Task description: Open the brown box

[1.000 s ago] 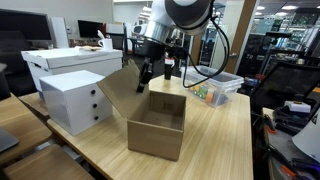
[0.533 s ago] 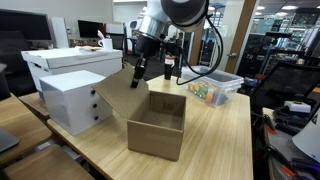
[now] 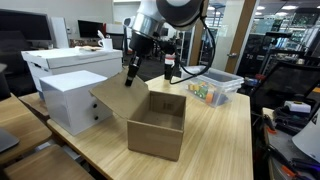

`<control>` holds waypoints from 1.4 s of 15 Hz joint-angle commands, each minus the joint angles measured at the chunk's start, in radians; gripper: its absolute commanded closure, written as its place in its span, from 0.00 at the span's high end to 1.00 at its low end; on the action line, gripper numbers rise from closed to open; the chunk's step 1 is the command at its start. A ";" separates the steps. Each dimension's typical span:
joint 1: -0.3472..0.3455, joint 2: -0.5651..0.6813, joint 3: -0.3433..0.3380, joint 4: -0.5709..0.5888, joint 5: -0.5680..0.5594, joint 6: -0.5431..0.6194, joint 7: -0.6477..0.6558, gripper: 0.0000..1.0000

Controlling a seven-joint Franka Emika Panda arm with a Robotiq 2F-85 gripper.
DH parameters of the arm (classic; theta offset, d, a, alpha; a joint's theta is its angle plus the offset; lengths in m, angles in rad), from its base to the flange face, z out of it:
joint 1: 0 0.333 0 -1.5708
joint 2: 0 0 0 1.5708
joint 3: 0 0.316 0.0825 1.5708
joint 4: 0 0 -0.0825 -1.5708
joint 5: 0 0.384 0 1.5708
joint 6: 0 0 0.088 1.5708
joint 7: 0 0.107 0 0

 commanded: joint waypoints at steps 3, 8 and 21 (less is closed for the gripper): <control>0.005 0.056 -0.024 0.018 -0.083 -0.009 0.078 0.00; 0.019 0.086 -0.045 0.022 -0.113 -0.022 0.122 0.00; 0.029 0.093 -0.086 -0.009 -0.157 -0.050 0.215 0.00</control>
